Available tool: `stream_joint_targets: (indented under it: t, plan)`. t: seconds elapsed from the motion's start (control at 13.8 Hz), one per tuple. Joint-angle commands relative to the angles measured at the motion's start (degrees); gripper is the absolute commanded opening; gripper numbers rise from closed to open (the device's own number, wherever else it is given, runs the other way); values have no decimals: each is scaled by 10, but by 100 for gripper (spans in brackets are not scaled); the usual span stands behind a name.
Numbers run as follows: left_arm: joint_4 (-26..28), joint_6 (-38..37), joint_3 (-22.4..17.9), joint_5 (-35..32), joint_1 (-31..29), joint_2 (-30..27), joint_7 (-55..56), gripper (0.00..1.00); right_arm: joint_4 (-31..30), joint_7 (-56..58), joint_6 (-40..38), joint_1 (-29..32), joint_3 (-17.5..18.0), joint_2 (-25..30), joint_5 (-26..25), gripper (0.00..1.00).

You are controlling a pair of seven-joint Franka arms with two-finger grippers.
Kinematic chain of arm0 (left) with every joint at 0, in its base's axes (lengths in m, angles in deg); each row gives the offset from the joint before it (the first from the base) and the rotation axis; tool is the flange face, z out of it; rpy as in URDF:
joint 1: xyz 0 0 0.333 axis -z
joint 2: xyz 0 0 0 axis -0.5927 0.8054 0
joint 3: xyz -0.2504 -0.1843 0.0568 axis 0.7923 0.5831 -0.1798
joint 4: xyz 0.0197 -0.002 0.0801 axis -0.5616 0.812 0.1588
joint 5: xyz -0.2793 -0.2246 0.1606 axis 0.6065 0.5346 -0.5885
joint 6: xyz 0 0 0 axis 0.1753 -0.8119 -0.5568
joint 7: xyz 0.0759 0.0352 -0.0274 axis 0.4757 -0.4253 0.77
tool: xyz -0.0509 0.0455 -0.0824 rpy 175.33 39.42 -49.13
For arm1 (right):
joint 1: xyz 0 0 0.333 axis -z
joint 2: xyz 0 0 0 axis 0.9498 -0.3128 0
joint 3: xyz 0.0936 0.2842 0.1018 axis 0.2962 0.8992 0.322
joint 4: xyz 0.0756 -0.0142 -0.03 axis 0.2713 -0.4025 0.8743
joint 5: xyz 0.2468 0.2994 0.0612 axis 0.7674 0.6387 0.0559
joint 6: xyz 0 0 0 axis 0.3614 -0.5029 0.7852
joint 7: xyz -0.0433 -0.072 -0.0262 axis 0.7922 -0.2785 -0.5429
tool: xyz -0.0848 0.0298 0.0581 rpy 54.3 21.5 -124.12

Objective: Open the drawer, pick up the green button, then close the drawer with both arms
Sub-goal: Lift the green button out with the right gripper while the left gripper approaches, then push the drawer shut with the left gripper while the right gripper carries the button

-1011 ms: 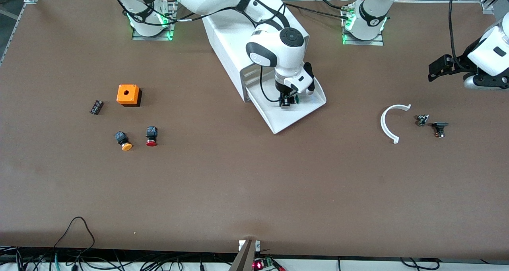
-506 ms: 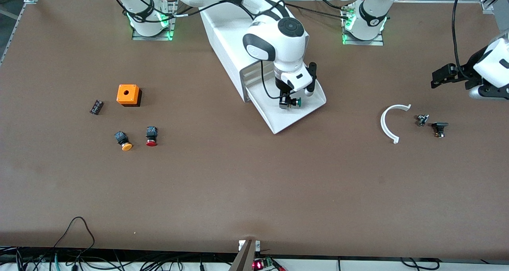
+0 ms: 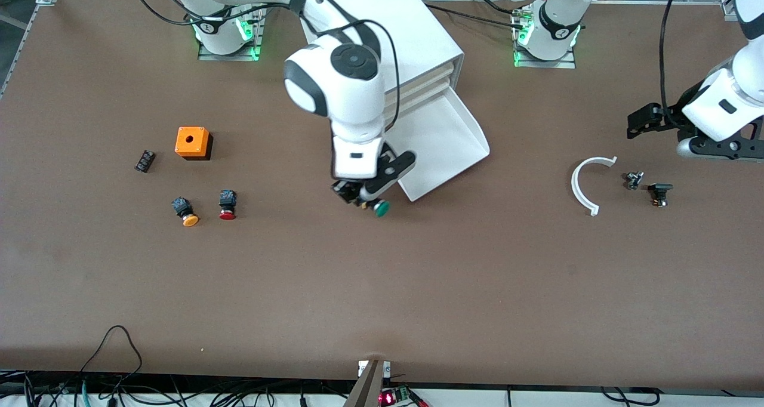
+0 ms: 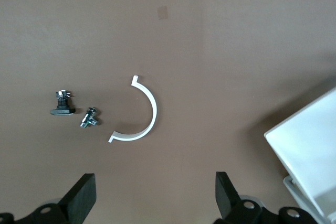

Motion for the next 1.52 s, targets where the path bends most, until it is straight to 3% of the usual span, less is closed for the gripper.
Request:
stream_joint_targets:
  t: [0.0, 0.22, 0.43, 0.72, 1.01, 1.23, 1.3, 1.37, 1.44]
  plan:
    - [8, 66, -14, 34, 12, 59, 52, 100, -73, -84, -3, 43, -3, 38, 41, 16]
    - [98, 201, -13, 36, 52, 77, 151, 100, -156, -127, -5, 111, -3, 63, 72, 16]
    - [119, 283, -12, 38, 88, 131, 248, 100, -220, -218, -7, 145, 2, 74, 72, 16]
    - [194, 480, -10, 38, 142, 183, 362, 100, -293, -246, 41, 156, 2, 69, 73, 14]
    - [229, 518, -10, 40, 225, 209, 482, 100, -381, -243, 150, 178, 2, 66, 67, 14]
    - [259, 518, -10, 41, 271, 209, 533, 100, -390, -241, 165, 188, 2, 62, 65, 16]
    - [261, 518, -9, 42, 273, 207, 552, 100, -389, -242, 165, 190, 2, 60, 66, 26]
    - [266, 517, 3, 42, 275, 205, 571, 100, -385, -244, 163, 189, 2, 58, 66, 58]
    - [271, 514, 14, 42, 275, 203, 585, 100, -382, -246, 162, 191, 2, 59, 67, 100]
